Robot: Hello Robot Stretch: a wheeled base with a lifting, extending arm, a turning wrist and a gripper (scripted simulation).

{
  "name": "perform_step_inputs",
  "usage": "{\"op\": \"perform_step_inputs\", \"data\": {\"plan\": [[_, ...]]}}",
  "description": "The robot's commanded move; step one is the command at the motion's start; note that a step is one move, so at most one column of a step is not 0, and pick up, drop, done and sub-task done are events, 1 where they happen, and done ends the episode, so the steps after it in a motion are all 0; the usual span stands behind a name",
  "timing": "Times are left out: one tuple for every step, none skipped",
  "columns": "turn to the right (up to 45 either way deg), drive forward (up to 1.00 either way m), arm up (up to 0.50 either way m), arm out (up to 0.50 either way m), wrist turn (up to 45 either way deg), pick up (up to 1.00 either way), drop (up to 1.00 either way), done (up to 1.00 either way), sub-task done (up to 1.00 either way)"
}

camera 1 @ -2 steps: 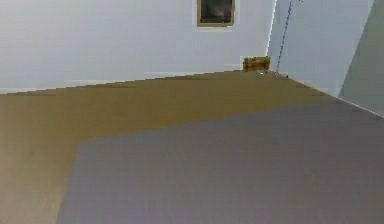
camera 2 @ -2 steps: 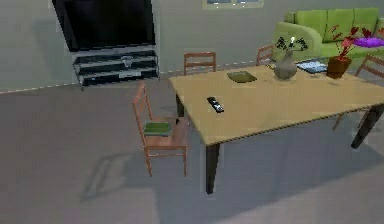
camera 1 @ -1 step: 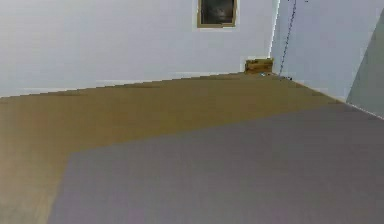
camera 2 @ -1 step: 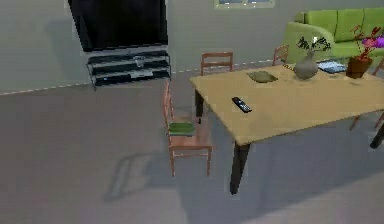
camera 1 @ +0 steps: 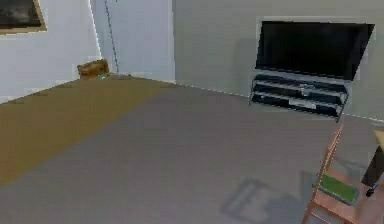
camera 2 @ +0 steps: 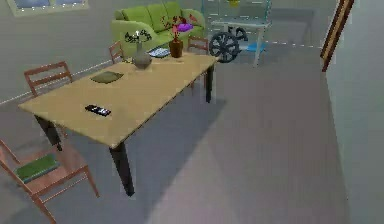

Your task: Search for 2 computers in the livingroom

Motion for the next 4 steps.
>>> {"op": "perform_step_inputs", "data": {"plan": [[45.0,0.00,0.00,0.00,0.0,0.00,0.00,0.00,0.00],[9.0,0.00,0.00,0.00,0.0,0.00,0.00,0.00,0.00],[0.0,0.30,0.00,0.00,0.0,0.00,0.00,0.00,0.00],[0.0,0.00,0.00,0.00,0.0,0.00,0.00,1.00,0.00]]}}
